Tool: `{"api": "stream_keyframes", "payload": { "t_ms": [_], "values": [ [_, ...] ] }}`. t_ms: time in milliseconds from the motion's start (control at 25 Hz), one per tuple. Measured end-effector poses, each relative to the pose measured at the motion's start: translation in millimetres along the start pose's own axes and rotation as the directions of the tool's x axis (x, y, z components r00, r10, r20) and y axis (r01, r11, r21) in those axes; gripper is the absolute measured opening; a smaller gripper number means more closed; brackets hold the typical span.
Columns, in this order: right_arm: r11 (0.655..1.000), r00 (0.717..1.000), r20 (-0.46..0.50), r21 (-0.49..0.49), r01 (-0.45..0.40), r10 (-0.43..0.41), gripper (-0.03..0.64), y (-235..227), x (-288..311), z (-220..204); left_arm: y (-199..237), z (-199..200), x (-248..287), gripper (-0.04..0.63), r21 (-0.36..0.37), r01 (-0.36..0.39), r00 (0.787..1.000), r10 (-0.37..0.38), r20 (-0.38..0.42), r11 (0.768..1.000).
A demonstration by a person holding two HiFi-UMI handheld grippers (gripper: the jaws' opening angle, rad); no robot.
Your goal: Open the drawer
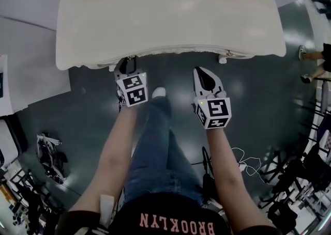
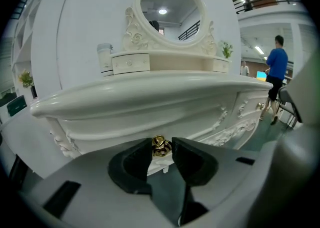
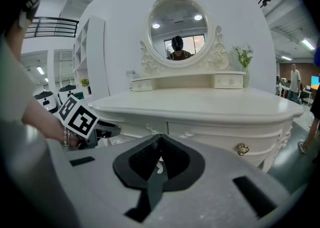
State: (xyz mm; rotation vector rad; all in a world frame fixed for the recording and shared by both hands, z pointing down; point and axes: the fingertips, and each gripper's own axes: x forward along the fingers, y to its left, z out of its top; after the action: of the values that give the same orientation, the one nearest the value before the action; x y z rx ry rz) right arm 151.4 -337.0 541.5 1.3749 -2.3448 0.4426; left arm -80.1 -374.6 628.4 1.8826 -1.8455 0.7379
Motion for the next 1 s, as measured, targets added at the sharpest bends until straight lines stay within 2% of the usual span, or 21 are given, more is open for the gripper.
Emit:
{"api": "stream_keyframes", "payload": {
  "t_ms": [360, 1000],
  "values": [
    [1.000, 1.000, -0.009, 0.025, 0.012, -0.012, -0.003, -2, -8, -10, -4, -3, 1, 0.114, -0.014, -0.002, 1.000, 0.001, -0.028, 1.000],
    [0.997, 0.999, 0.005, 0.046, 0.054, -0.054, -0.003, 3, -32, -25, -4, -14, -17, 0.112, -0.006, 0.005, 1.000, -0.006, -0.010, 1.000]
  ]
}}
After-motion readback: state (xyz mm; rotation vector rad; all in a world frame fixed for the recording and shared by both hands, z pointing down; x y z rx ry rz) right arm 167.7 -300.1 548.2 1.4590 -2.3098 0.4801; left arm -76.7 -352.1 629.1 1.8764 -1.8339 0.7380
